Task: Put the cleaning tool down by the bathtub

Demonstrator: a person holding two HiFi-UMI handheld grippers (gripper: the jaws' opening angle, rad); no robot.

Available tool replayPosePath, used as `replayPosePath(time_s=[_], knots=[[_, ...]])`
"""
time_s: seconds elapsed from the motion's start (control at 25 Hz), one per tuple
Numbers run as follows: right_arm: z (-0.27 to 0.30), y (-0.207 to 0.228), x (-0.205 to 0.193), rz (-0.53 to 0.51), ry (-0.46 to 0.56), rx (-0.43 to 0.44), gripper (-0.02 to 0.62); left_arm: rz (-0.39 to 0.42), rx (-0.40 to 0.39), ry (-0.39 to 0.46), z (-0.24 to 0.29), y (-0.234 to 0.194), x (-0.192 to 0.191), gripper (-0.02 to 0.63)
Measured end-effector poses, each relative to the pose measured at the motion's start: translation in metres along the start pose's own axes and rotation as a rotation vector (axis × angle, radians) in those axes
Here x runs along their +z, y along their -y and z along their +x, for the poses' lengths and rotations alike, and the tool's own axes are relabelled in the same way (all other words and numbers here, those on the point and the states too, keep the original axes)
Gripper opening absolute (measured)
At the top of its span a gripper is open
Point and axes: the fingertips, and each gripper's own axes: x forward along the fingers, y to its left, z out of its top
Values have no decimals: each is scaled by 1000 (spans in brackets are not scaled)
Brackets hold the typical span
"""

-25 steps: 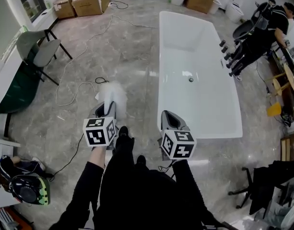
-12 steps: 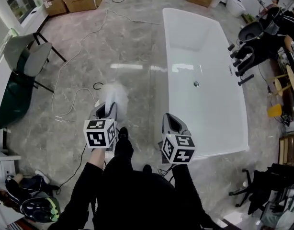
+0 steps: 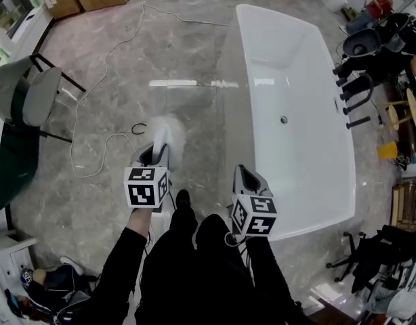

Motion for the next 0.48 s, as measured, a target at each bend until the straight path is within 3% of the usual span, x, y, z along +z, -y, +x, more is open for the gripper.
replayPosePath(time_s=[0.48], knots=[[113,34,-8,34,-74,-8,0,-38,1,-82,104,-21,-25,95]])
